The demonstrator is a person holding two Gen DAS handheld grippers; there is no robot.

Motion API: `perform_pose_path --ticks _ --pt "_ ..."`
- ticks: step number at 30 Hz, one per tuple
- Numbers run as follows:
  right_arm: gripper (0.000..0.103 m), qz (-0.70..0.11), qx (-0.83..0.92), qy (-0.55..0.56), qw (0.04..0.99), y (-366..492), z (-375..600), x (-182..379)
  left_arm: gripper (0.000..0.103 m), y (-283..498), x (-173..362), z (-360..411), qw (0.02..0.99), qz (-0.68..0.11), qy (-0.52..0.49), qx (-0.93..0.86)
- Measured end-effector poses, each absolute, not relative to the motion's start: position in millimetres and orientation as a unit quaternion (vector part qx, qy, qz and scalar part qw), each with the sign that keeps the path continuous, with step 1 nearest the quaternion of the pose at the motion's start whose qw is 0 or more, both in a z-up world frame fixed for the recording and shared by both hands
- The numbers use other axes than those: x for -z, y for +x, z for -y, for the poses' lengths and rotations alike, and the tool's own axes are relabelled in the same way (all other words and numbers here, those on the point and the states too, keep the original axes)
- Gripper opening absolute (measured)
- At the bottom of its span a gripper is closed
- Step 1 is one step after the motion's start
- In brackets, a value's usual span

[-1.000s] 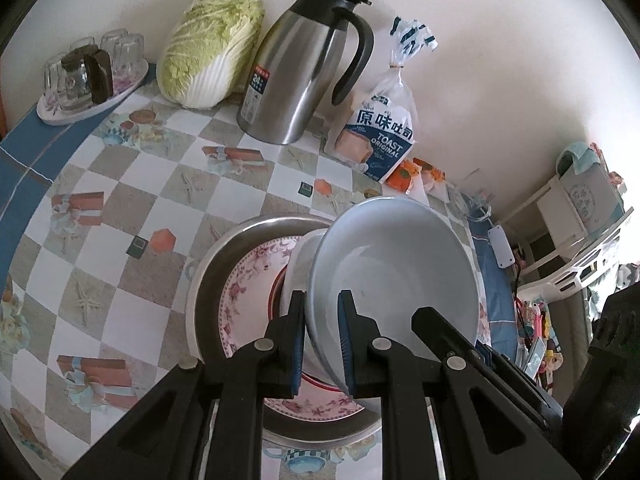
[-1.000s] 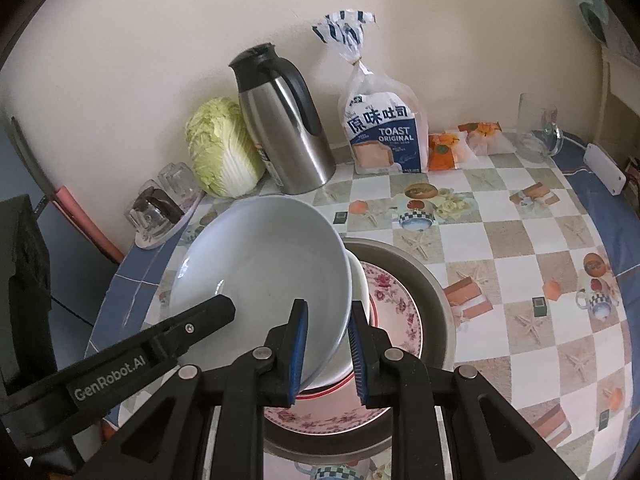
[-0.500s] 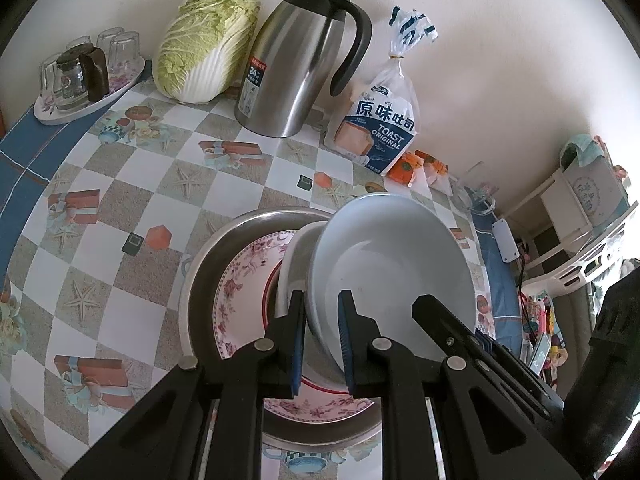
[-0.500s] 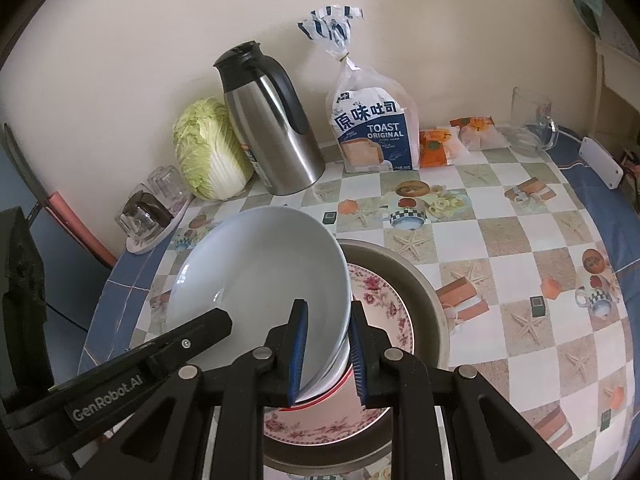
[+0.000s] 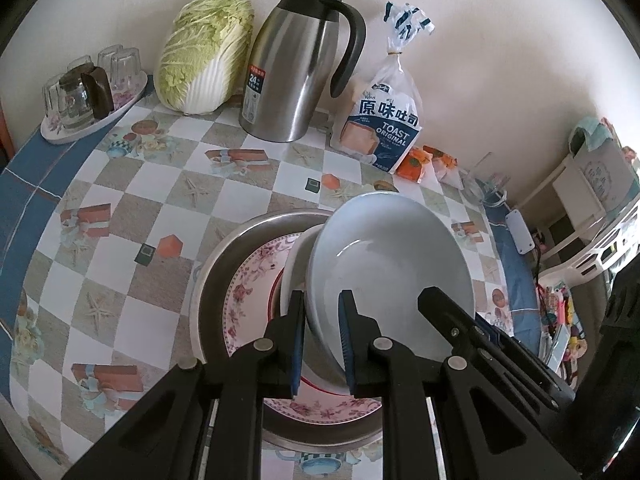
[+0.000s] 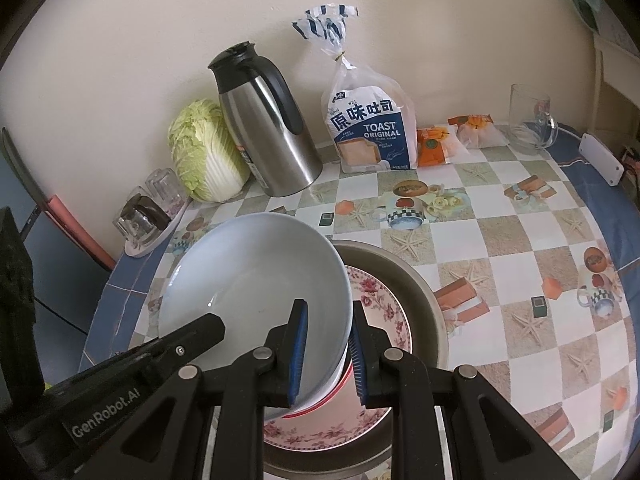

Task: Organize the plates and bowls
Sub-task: 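Lower the round bowl into the square bowl with both tools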

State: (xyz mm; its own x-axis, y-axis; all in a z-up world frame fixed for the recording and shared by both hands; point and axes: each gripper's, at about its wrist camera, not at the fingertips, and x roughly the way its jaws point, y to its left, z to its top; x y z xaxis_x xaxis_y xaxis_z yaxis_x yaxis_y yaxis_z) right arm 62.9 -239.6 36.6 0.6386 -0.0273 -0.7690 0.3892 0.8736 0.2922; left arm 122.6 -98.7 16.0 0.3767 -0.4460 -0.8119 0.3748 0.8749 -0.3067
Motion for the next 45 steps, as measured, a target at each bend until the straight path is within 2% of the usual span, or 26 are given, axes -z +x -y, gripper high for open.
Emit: perform_pose_path --ticks 21,38,45 --pt "0.022 -0.416 0.131 0.235 0.869 65 246 -26 0.017 126 -12 86 0.816 -0.511 -0.083 0.257" --pt "0.022 -0.42 0.127 0.241 0.866 67 246 -21 0.019 122 -20 86 0.826 -0.503 -0.06 0.248" --pt "0.018 -0.422 0.13 0.234 0.866 68 244 -20 0.019 126 -22 79 0.827 -0.498 -0.069 0.25"
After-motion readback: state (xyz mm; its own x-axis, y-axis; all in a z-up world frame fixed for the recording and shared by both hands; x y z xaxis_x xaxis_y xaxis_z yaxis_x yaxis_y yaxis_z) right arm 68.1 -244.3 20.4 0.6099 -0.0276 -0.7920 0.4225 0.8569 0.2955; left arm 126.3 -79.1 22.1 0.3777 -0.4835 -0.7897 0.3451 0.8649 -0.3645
